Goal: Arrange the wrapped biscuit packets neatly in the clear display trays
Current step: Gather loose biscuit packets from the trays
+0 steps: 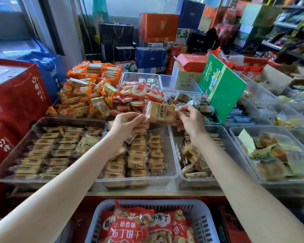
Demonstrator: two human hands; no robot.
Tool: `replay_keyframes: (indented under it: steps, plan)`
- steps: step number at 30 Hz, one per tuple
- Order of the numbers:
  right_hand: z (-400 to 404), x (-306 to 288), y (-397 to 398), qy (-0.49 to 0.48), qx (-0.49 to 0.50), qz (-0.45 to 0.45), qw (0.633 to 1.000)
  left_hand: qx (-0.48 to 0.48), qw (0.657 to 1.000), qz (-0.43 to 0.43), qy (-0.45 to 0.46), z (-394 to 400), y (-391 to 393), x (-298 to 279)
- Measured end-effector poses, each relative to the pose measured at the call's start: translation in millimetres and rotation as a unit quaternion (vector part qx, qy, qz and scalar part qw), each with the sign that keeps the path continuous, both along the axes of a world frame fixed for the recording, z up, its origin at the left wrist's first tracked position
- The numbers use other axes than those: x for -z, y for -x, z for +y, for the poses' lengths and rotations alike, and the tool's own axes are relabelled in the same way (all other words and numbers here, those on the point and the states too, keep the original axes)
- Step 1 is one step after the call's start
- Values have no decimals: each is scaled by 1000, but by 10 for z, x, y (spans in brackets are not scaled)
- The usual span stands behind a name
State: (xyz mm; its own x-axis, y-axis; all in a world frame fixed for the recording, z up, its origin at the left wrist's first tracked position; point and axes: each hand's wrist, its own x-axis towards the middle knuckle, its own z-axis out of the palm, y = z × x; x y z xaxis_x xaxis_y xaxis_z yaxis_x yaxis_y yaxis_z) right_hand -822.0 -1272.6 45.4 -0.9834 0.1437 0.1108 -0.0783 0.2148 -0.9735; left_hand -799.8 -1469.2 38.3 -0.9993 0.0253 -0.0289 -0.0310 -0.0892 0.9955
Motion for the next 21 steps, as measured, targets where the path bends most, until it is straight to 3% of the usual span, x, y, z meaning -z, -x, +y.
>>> replay_keyframes:
  steps: [4,13,19,21]
  plan:
    - [44,-111,-47,23,-125,11,992,42,996,-37,74,-171,77,-30]
    - [69,-170,-73,90,-236,5,967,63,989,-131,-30,-101,170,-99]
    - [114,-55,-16,198,-264,-43,943,37,995,-81,-49,-95,154,-91]
    - [108,-3,-35,189,-274,-67,940,22,997,-58,-36,-119,158,-70]
